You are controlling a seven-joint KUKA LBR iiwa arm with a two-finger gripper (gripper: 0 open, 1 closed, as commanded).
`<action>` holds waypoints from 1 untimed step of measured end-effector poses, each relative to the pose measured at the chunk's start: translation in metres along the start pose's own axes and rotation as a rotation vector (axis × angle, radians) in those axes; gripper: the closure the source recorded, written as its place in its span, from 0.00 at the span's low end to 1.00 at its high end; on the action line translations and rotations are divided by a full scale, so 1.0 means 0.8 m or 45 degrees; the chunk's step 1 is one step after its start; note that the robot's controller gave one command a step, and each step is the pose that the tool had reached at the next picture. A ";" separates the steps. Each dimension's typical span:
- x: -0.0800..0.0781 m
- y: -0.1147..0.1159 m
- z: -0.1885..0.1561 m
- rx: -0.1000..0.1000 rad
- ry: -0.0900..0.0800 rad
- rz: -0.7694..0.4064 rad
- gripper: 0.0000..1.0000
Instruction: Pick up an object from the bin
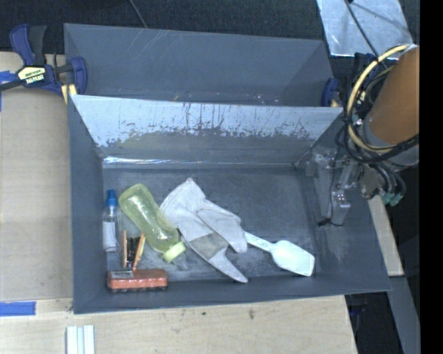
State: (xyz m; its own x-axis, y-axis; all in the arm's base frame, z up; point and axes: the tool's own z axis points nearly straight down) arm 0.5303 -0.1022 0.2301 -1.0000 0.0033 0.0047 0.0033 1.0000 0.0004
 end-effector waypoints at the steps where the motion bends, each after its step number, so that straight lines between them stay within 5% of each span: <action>1: -0.002 0.001 -0.006 0.002 -0.011 -0.004 0.00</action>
Offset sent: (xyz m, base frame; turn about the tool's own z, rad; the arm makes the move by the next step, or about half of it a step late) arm -0.0468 0.0404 -0.1328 -0.1086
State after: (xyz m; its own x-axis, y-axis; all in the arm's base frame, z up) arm 0.5319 -0.1017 0.2347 -1.0000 0.0004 -0.0039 0.0004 1.0000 -0.0009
